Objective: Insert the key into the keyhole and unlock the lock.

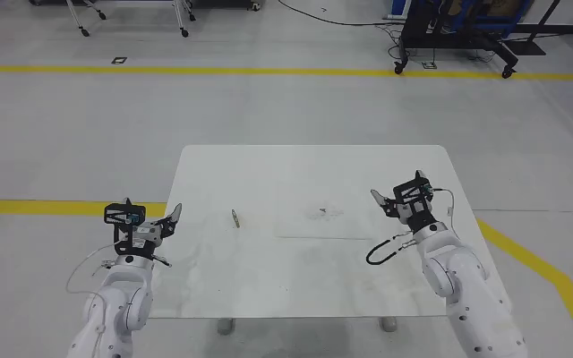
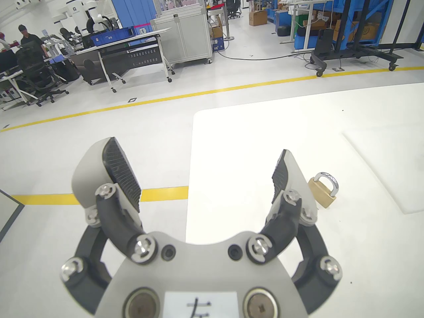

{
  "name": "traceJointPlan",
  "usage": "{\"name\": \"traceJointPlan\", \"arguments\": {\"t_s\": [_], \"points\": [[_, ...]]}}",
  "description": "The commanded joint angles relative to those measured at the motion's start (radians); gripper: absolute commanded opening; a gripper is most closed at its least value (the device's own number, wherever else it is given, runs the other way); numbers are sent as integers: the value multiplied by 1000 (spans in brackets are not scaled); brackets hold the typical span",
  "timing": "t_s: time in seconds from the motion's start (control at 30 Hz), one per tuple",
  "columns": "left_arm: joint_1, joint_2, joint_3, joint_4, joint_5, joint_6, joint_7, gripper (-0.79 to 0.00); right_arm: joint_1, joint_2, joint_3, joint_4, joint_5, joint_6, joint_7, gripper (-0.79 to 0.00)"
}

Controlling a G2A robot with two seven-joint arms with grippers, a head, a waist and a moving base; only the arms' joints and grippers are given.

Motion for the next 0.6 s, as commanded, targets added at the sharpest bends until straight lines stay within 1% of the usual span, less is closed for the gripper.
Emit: {"name": "traceJointPlan", "arguments": {"t_s": [0.0, 0.07, 0.1, 0.17, 0.4, 0.43, 0.47, 0.5, 0.57], "points": [[0, 0, 0, 0, 0, 0, 0, 0, 61, -4, -54, 44, 18, -65, 25, 0], [0, 0, 0, 0, 0, 0, 0, 0, 98, -7, -83, 73, 23, -107, 48, 0], [0, 0, 0, 0, 0, 0, 0, 0, 79, -6, -70, 59, 23, -84, 37, -1], [0, 0, 0, 0, 0, 0, 0, 0, 102, -7, -86, 75, 24, -115, 49, 0], [0, 0, 0, 0, 0, 0, 0, 0, 98, -7, -83, 73, 22, -107, 48, 0], [0, 0, 0, 0, 0, 0, 0, 0, 103, -7, -91, 78, 15, -121, 51, 0], [0, 0, 0, 0, 0, 0, 0, 0, 117, -6, -111, 85, -2, -168, 58, 0], [0, 0, 0, 0, 0, 0, 0, 0, 146, -4, -136, 107, 8, -288, 46, 0], [0, 0, 0, 0, 0, 0, 0, 0, 239, 1, -160, 208, 22, -488, 48, 0]]}}
